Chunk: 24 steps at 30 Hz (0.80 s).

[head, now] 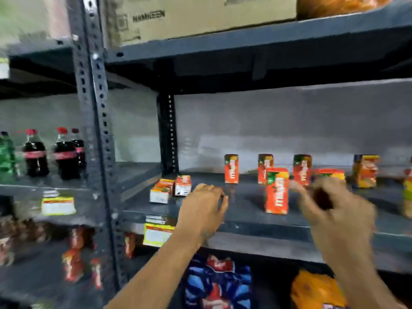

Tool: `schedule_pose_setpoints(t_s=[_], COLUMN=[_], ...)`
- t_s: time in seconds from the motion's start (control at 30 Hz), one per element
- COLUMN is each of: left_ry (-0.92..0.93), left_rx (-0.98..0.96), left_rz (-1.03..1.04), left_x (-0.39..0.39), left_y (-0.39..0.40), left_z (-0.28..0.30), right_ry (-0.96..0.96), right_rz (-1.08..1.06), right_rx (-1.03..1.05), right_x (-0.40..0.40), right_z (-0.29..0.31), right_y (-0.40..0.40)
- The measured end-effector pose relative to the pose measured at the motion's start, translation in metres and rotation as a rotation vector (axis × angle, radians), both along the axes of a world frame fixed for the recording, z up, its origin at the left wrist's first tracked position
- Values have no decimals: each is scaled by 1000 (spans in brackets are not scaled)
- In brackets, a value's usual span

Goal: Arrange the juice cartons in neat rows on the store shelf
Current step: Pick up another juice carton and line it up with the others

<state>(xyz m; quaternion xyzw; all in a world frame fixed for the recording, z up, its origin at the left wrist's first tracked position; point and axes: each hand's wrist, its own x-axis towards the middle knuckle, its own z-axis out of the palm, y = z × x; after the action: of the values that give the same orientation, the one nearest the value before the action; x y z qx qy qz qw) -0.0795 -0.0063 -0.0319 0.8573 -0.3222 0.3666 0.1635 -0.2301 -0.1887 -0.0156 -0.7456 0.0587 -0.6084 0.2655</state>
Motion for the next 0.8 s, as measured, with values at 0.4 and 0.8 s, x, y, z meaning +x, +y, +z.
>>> schedule_pose_setpoints(t_s=[0.4, 0.8], left_ry=[-2, -132], left_rx=[-142, -244], left_rz=[-25, -104], left_x=[49, 56], left_y=[70, 89], left_z=[-13, -40], right_ry=[512, 1097], right_rz=[320, 212], right_rx=[177, 93], right_x=[198, 230], right_z=[8, 31], right_y=[133, 183])
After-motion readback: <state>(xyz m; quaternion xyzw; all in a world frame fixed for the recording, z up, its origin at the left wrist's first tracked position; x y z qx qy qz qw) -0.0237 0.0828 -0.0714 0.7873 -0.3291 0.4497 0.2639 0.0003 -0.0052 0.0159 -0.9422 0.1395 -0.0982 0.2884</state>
